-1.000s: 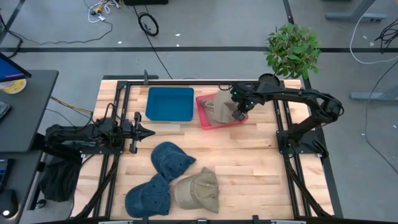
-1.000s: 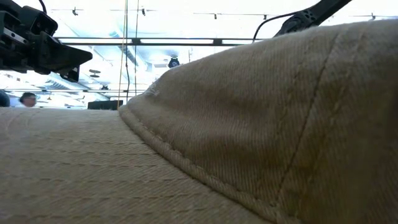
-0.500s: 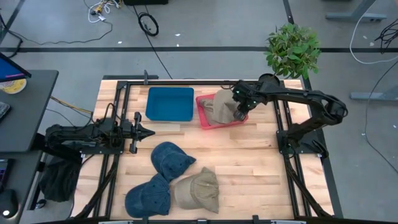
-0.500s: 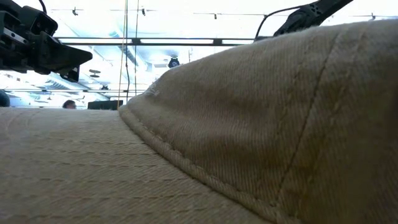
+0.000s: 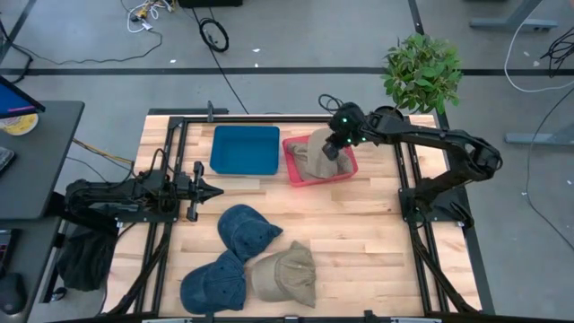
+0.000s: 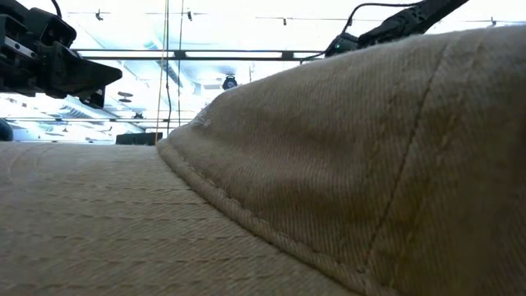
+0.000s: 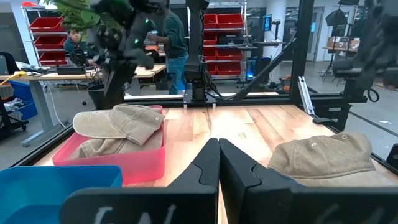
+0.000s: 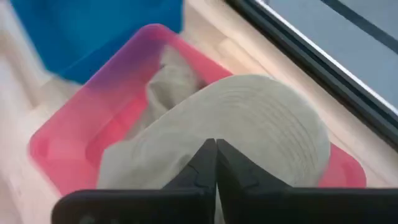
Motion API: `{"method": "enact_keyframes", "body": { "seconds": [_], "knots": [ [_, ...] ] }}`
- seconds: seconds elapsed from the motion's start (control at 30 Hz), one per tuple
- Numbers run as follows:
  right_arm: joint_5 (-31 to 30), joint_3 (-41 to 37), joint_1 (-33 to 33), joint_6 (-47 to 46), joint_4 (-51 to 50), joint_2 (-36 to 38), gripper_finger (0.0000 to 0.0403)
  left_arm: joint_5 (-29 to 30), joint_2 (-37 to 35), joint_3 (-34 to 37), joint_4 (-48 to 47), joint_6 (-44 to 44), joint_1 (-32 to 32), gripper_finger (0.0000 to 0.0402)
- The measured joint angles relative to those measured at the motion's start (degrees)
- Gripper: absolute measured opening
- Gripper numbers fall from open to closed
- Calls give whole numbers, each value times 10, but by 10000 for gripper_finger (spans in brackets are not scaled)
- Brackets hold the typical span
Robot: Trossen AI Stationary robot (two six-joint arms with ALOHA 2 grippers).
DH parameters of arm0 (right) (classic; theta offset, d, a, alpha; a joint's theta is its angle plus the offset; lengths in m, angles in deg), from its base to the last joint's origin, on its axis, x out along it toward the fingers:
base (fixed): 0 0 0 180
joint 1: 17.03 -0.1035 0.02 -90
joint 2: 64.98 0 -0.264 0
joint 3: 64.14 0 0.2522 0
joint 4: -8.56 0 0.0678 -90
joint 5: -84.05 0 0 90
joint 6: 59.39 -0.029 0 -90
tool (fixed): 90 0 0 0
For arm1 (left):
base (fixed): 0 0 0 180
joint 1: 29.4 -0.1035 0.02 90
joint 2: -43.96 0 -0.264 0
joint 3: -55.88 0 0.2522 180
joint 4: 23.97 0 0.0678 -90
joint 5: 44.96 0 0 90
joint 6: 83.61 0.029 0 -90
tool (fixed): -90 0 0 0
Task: Pick & Place hat
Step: Put the top brown cap into the pink bin
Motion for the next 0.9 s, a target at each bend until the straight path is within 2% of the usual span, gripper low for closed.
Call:
{"method": "enact_keyframes", "body": {
  "seconds": [0.13,0.3,0.43,0.57,0.9],
  "knots": [
    [0,0,10,-2,-4,-57,3,0,0,0,0,0,0,3],
    [33,3,16,-13,13,-133,2,0,0,0,0,0,0,3],
    [35,4,18,-30,1,-163,1,0,0,0,0,0,0,3],
    [33,3,20,-27,0,-159,1,0,0,0,0,0,0,3],
    [23,-3,24,3,-16,-56,0,0,0,0,0,0,0,3]
  ]
}}
